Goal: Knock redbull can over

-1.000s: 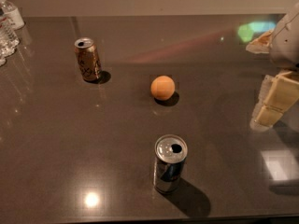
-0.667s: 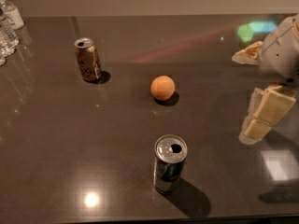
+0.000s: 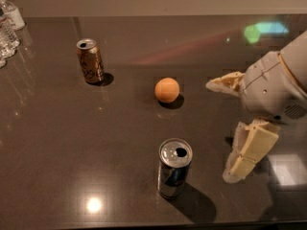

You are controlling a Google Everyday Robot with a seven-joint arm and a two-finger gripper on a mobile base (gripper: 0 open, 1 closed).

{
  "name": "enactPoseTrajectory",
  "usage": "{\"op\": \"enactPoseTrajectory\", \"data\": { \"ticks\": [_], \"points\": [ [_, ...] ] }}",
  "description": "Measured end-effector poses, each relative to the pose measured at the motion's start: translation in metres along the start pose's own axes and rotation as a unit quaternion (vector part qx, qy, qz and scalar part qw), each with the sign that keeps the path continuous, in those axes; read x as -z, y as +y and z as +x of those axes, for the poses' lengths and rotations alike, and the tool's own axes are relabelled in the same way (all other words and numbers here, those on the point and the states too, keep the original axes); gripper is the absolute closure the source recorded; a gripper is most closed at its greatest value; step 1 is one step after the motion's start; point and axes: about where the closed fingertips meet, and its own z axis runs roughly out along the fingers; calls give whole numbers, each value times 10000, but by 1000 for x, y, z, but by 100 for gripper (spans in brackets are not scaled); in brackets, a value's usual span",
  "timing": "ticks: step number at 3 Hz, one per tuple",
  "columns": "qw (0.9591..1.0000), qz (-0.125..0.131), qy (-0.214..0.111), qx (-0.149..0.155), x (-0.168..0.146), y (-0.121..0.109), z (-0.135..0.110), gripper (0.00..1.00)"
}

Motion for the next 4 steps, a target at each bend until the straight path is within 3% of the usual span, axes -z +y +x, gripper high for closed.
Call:
{"op": "enactPoseTrajectory", "data": {
  "ticks": [1, 2, 3, 4],
  "points": [
    [9977, -220, -626, 152, -16, 21, -19, 0],
    [9916, -337, -1230, 235, -28, 35, -36, 0],
    [9841, -438, -1693, 292, -39, 45, -49, 0],
    [9793, -551, -1926, 306, -49, 51, -58, 0]
  ]
}}
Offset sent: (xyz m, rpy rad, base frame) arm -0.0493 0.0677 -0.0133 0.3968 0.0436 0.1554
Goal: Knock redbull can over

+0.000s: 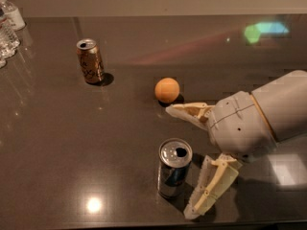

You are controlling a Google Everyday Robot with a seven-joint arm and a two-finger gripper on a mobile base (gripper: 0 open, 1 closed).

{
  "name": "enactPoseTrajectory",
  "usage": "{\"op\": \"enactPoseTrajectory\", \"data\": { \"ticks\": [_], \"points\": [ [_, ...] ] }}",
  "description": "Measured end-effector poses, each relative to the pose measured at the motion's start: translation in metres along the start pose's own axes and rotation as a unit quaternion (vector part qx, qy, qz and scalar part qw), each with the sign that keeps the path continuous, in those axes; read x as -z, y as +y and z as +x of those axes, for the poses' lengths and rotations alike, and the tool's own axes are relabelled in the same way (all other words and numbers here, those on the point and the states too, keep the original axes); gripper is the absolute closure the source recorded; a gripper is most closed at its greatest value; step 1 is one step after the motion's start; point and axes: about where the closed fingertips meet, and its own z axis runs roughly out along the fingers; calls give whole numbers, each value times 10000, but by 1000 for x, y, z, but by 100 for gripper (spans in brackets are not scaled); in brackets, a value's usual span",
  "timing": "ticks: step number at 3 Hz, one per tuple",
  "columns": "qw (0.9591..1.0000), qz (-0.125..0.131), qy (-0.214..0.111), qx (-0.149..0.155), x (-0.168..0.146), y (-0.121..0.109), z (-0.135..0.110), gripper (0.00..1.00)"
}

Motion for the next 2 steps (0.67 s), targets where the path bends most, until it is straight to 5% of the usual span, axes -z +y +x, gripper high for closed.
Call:
{"op": "enactPoseTrajectory", "data": {
  "ticks": [2],
  "points": [
    [9995, -248, -217, -29, -16, 7, -3, 26]
  ]
}}
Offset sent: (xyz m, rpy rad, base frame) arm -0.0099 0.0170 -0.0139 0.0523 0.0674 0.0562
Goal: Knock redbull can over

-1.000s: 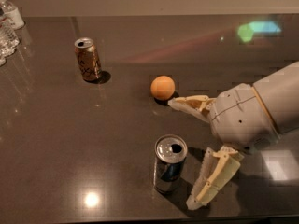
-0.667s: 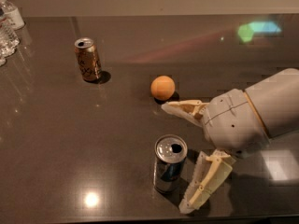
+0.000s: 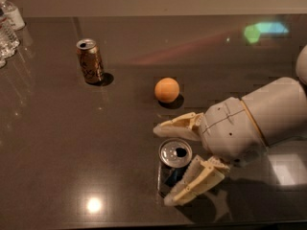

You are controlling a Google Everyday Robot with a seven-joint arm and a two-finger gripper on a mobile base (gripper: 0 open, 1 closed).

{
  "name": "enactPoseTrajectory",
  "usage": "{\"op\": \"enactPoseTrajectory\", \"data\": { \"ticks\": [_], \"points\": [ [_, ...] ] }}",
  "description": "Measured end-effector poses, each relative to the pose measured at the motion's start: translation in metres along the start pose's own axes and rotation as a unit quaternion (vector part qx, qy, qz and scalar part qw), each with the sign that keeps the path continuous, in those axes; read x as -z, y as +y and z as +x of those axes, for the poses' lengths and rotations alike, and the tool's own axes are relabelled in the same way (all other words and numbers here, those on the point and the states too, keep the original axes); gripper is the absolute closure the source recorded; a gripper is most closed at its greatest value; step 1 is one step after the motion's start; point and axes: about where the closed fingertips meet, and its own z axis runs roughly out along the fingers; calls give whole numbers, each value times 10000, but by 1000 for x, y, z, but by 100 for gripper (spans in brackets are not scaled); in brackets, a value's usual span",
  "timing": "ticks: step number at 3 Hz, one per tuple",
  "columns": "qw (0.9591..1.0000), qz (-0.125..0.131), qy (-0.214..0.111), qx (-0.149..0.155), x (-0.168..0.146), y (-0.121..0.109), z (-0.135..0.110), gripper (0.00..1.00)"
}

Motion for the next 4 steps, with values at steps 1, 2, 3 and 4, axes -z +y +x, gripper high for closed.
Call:
{"op": "enactPoseTrajectory", "data": {
  "ticks": [1, 2, 3, 4],
  "points": [
    [10000, -28, -41, -19, 0, 1, -2, 49],
    [10000, 37, -50, 2, 7, 1, -5, 73],
    [9990, 233, 382, 23, 20, -12, -14, 96],
    [9937, 359, 1055, -142, 32, -32, -15, 100]
  ]
}}
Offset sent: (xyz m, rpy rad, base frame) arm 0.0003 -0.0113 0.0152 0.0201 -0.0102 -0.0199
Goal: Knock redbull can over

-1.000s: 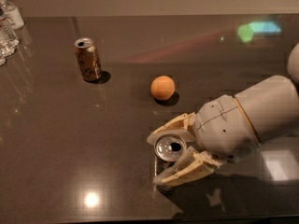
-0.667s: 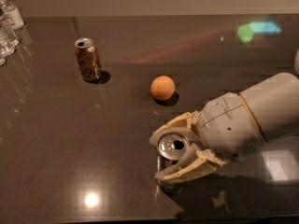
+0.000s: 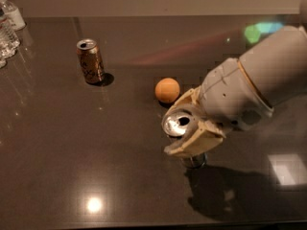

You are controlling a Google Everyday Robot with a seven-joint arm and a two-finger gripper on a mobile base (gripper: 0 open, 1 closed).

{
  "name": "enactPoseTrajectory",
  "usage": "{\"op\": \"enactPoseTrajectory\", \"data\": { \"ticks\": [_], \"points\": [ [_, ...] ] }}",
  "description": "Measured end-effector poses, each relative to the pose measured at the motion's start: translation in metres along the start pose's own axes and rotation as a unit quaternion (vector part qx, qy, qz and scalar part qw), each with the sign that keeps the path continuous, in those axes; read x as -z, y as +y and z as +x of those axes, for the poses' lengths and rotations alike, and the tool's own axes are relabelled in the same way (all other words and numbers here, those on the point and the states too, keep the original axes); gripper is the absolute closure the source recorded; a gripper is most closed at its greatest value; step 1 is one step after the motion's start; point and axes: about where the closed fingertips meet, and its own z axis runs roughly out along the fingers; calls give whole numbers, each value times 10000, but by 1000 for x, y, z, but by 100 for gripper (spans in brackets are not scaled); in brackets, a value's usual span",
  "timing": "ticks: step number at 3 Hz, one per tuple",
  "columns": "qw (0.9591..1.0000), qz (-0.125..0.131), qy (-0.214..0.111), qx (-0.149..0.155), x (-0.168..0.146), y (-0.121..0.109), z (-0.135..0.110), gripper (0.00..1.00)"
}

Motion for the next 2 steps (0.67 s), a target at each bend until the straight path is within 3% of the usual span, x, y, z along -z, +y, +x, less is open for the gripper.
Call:
{"op": "enactPoseTrajectory", "data": {
  "ticks": [1, 2],
  "points": [
    [9960, -24, 849, -264, 2, -21, 10, 100],
    [9839, -139, 1716, -488, -1, -32, 36, 100]
  ]
}}
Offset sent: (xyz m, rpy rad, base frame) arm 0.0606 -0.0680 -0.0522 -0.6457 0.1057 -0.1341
